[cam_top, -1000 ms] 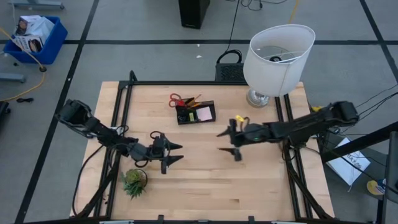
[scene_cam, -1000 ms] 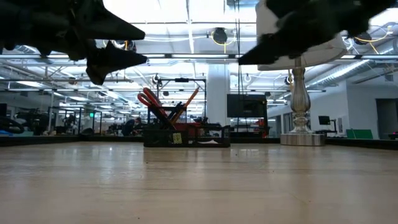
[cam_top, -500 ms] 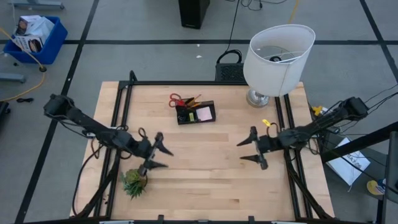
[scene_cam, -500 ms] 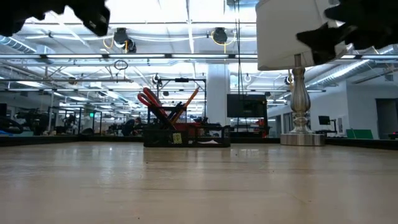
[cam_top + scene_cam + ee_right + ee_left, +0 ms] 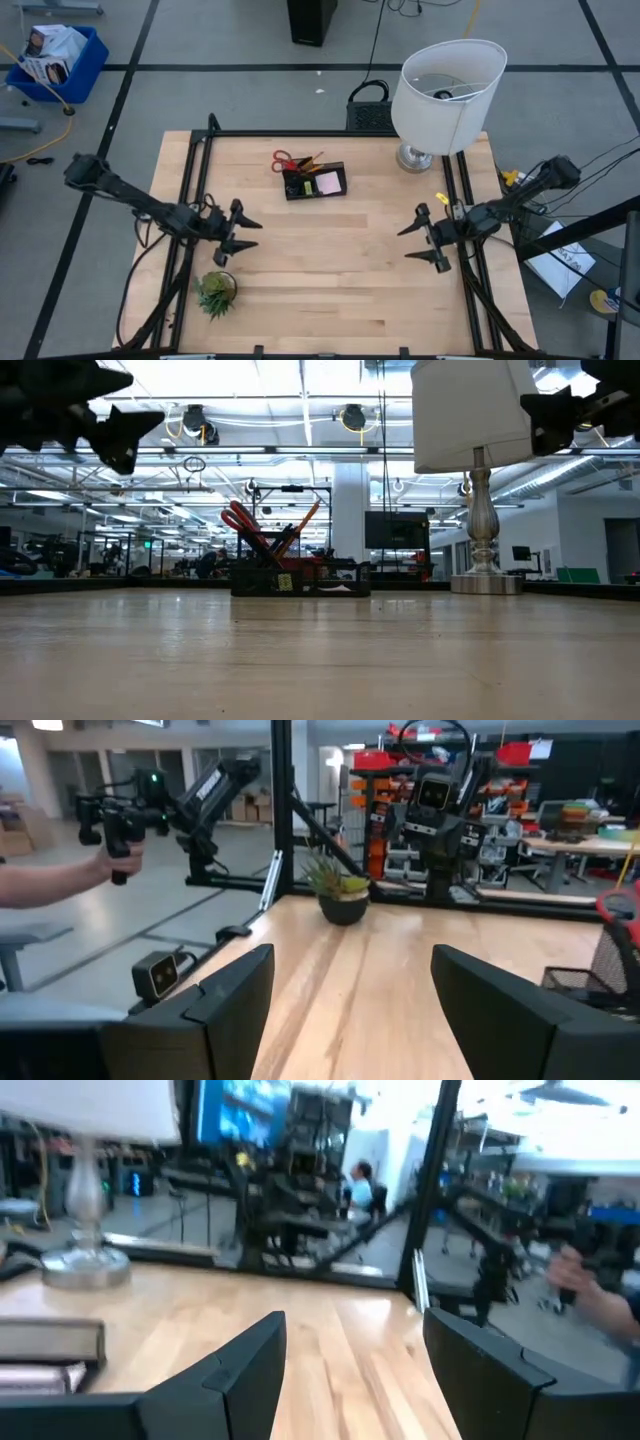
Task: Pick and place office supplies into organizer
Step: Return to home position
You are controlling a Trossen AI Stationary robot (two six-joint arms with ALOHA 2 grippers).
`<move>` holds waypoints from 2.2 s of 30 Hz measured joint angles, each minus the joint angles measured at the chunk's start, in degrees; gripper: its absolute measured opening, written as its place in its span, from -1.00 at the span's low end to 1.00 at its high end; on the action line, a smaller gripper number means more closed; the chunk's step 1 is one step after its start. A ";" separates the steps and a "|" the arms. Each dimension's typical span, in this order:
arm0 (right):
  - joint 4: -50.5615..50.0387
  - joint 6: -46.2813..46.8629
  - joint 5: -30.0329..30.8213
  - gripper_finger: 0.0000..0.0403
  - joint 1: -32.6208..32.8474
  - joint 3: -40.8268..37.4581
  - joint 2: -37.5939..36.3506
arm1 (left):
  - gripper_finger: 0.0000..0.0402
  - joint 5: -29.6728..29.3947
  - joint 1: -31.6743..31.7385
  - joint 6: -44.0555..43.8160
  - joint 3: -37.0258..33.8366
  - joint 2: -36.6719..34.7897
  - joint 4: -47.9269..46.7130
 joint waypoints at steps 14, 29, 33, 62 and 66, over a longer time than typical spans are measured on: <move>-24.86 -0.86 -0.08 0.33 -0.04 0.37 -25.26 | 0.21 -0.15 3.83 1.60 0.04 -20.49 -17.70; -27.56 -3.32 7.03 0.32 -0.04 -2.93 -24.10 | 0.21 -7.16 5.71 -0.58 0.06 -29.31 -39.55; -26.02 -7.98 7.25 0.32 -0.43 -3.80 -22.66 | 0.21 -9.07 5.71 -0.38 0.07 -29.29 -42.26; -19.57 -2.97 7.14 0.32 -1.57 -5.68 -18.96 | 0.21 -9.86 5.71 -3.36 0.09 -29.27 -42.48; -19.54 -2.97 7.13 0.31 -1.57 -5.70 -18.96 | 0.21 -9.79 5.71 -3.38 0.09 -29.27 -42.46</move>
